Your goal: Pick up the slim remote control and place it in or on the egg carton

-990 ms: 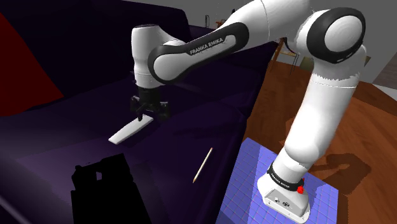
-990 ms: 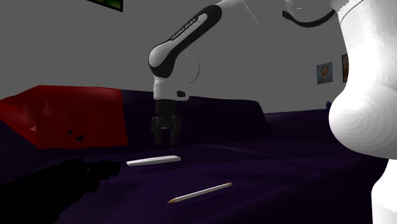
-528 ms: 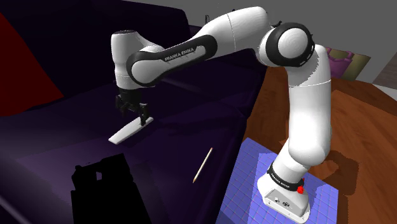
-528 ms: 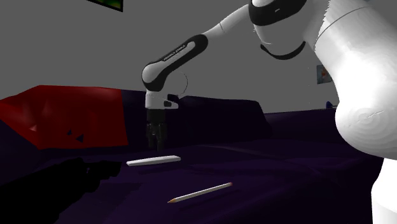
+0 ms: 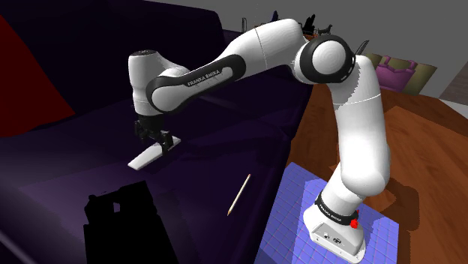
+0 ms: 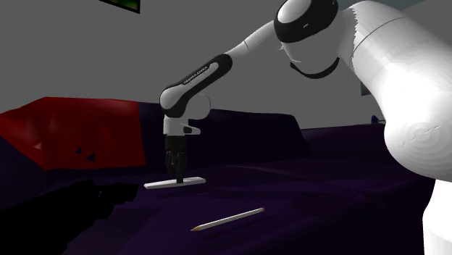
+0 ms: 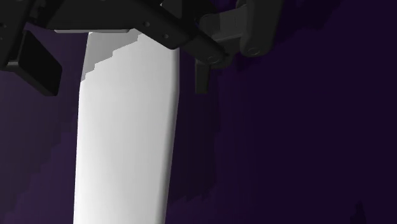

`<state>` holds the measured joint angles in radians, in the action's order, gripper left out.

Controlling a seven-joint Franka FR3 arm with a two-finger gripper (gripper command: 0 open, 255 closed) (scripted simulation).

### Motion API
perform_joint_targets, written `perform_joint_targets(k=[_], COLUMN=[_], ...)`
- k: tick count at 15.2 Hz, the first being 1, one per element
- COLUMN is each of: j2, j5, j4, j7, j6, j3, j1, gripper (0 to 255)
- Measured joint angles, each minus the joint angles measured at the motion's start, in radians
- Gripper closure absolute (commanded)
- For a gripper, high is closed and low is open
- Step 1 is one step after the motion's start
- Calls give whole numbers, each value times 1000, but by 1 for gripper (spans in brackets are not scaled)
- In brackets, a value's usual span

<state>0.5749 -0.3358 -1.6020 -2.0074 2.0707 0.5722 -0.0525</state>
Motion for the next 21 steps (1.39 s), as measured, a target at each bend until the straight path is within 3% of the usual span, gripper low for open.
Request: perform_joint_targets(k=[7,8,21], j2=[9,9,-2], j5=[-6,-6,2], j4=[-7,-7,4], j7=[-3,-3,0], j6=[16,16,-6], j3=[-4,-4,1], j1=[-2,-2,0], gripper=[0,255,255])
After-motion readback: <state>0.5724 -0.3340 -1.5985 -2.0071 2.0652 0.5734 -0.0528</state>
